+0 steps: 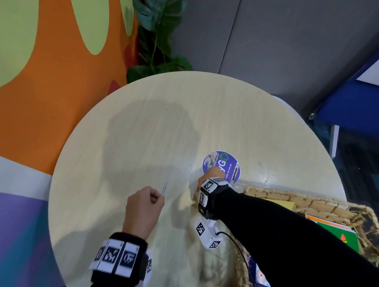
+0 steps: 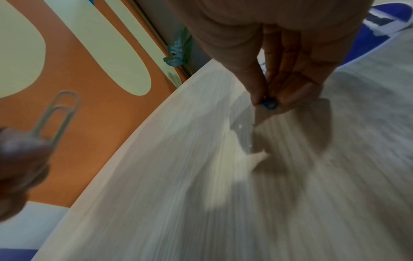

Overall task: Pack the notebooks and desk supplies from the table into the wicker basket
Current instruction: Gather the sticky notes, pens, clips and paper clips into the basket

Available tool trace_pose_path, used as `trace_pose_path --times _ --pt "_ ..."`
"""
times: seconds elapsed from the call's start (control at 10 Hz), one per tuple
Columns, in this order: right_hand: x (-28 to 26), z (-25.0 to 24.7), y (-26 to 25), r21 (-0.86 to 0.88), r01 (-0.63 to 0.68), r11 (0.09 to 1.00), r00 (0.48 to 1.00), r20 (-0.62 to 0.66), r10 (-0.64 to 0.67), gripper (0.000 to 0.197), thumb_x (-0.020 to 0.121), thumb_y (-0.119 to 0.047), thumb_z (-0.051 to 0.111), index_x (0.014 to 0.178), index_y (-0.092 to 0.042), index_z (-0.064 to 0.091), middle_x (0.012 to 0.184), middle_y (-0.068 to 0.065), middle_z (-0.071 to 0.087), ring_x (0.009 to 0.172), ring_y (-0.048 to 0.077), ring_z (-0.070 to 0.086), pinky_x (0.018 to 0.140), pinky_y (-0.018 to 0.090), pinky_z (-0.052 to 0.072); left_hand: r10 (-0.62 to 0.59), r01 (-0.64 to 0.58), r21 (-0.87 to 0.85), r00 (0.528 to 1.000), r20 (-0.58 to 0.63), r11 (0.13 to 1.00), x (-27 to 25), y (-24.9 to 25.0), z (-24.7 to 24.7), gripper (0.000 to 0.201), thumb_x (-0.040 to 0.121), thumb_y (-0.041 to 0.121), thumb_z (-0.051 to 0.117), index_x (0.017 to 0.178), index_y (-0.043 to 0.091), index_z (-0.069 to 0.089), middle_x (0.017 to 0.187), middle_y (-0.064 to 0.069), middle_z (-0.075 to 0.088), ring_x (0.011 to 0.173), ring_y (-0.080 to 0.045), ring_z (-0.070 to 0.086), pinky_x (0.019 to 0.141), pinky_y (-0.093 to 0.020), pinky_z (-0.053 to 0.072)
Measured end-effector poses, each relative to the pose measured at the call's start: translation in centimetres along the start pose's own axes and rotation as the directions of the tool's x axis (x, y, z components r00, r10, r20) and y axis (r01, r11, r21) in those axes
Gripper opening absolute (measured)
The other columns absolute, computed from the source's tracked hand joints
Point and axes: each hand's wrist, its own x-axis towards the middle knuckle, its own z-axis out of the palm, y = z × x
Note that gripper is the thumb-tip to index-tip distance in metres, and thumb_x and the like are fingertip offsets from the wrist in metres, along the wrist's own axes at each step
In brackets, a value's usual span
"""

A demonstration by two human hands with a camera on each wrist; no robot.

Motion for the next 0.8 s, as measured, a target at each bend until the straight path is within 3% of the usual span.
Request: trace_pose_path --times 0.2,0.3,0.4,0.5,0.6,0.7,0.8 --pt "0.3 -0.7 0.1 -0.393 0.149 0.907 0.988 0.105 -0.116 0.039 0.089 -0.016 0.055 0.126 -0.002 0.051 0.134 0.016 0.051 0.122 0.033 0.05 0.051 0.015 0.02 -0.012 0.016 -0.074 0.999 0.052 0.997 -2.0 -2.1 -0.1 0.012 0.086 0.018 0.063 0.075 0.02 0.062 0.071 0.008 0.062 0.071 -0.015 0.063 0.071 -0.034 0.059" --pt "0.0 -1.5 -0.3 -0.447 0.238 0.862 0.97 0.149 -0.19 0.03 0.088 -0.018 0.056 0.116 -0.008 0.058 0.132 0.014 0.053 0.121 0.032 0.052 0.052 0.016 0.023 -0.004 0.008 -0.047 0.997 0.079 0.999 -2.3 -2.1 0.3 0.015 0.086 0.017 0.063 0.072 0.02 0.059 0.069 0.007 0.061 0.071 -0.018 0.065 0.071 -0.035 0.058" --pt "-1.1 -3.6 -1.7 -0.293 0.245 0.924 0.961 0.196 -0.193 0.012 0.076 -0.015 0.062 0.07 -0.019 0.053 0.096 0.016 0.063 0.097 0.03 0.065 0.062 0.023 0.046 0.002 0.001 -0.035 0.996 0.091 0.999 -2.7 -1.2 0.9 0.013 0.083 0.014 0.066 0.072 0.018 0.061 0.066 0.006 0.062 0.068 -0.022 0.067 0.074 -0.036 0.058" --pt "-2.8 -6.0 -2.0 -0.257 0.285 0.923 0.953 0.18 -0.244 0.001 0.072 -0.01 0.062 0.071 -0.01 0.063 0.067 0.006 0.062 0.068 0.023 0.062 0.057 0.021 0.045 0.024 -0.018 -0.074 0.997 0.074 0.997 -2.9 -0.4 1.5 0.013 0.081 0.009 0.068 0.071 0.015 0.063 0.062 0.006 0.062 0.058 -0.018 0.066 0.072 -0.036 0.059" --pt "-6.7 -11.5 0.4 -0.203 0.44 0.875 0.898 0.09 -0.431 0.007 0.073 -0.008 0.063 0.073 -0.007 0.071 0.054 0.0 0.056 0.055 0.014 0.051 0.051 0.02 0.039 0.066 -0.058 -0.128 0.996 0.059 0.99 -3.3 1.5 2.5 0.008 0.078 0.004 0.069 0.077 0.01 0.064 0.062 0.004 0.063 0.053 -0.014 0.064 0.072 -0.036 0.06" --pt "-8.9 -15.0 4.3 -0.225 0.451 0.864 0.892 0.147 -0.427 0.004 0.075 -0.006 0.068 0.077 -0.005 0.071 0.065 0.003 0.061 0.06 0.014 0.052 0.058 0.021 0.041 0.108 -0.095 -0.176 0.992 0.066 0.98 -3.8 3.0 3.0 0.013 0.078 0.003 0.069 0.083 0.015 0.064 0.064 0.002 0.066 0.049 -0.008 0.061 0.069 -0.037 0.06" --pt "-8.9 -17.0 10.4 -0.416 0.44 0.796 0.894 0.284 -0.346 0.01 0.078 -0.006 0.071 0.087 -0.006 0.074 0.082 0.007 0.072 0.071 0.014 0.061 0.068 0.021 0.047 0.216 -0.195 -0.194 0.972 0.093 0.962 -4.9 5.4 3.5 0.017 0.08 0.009 0.072 0.076 0.025 0.067 0.064 0.009 0.069 0.053 0.006 0.062 0.064 -0.029 0.058"
